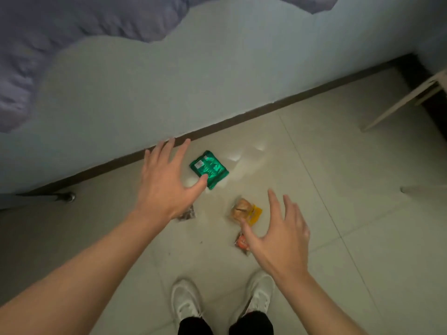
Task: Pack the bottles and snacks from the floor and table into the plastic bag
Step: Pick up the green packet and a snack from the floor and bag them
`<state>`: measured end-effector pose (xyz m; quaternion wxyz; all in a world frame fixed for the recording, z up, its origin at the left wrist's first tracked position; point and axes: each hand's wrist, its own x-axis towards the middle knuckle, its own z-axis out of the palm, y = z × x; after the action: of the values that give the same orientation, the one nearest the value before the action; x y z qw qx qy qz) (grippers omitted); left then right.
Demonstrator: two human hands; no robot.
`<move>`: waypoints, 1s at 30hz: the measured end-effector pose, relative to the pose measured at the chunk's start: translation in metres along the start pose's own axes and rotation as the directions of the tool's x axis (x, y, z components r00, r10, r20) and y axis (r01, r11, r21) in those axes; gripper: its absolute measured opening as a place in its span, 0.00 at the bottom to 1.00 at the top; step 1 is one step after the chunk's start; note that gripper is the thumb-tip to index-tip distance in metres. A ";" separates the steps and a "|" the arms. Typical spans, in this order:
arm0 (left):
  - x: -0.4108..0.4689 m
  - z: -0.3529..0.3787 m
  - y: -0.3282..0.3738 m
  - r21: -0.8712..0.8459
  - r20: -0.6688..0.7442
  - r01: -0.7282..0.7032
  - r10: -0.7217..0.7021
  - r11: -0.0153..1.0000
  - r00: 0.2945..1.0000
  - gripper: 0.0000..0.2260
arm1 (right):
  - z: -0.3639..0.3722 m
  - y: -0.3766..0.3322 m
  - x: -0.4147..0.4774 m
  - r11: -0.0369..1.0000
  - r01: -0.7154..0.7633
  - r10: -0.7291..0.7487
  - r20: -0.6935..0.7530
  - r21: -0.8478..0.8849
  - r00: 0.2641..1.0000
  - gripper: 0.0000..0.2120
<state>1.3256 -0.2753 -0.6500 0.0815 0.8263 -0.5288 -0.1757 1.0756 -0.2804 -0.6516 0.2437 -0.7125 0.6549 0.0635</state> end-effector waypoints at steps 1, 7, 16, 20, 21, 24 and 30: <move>0.008 0.017 -0.004 -0.001 0.004 -0.016 0.016 1.000 1.000 0.41 | 0.018 0.005 0.005 1.000 -0.022 0.022 0.019 -0.006 1.000 0.46; 0.046 0.126 -0.027 0.052 0.017 -0.040 0.039 0.998 0.999 0.42 | 0.124 0.038 0.042 0.986 -0.150 0.142 0.099 0.073 0.985 0.46; 0.106 0.276 -0.067 0.121 0.027 -0.089 0.086 0.989 0.996 0.45 | 0.269 0.067 0.111 0.956 -0.239 0.237 0.033 0.171 0.971 0.48; 0.135 0.322 -0.088 0.115 0.016 -0.082 0.081 0.990 0.997 0.48 | 0.311 0.078 0.138 0.944 -0.274 0.275 0.019 0.183 0.961 0.48; 0.142 0.332 -0.092 0.121 0.021 -0.079 0.077 0.989 0.997 0.49 | 0.320 0.078 0.143 0.939 -0.283 0.286 0.011 0.197 0.958 0.49; 0.157 0.362 -0.100 0.160 0.067 -0.089 0.079 0.983 0.995 0.53 | 0.347 0.073 0.153 0.931 -0.279 0.289 -0.011 0.234 0.957 0.50; 0.173 0.403 -0.111 0.168 0.138 -0.048 0.025 0.985 0.990 0.57 | 0.381 0.068 0.163 0.944 -0.251 0.283 -0.129 0.215 0.951 0.49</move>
<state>1.3331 -0.3637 -1.0938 -0.0227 0.8065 -0.5615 -0.1837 1.1191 -0.2654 -1.0693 0.2491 -0.5923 0.7658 -0.0252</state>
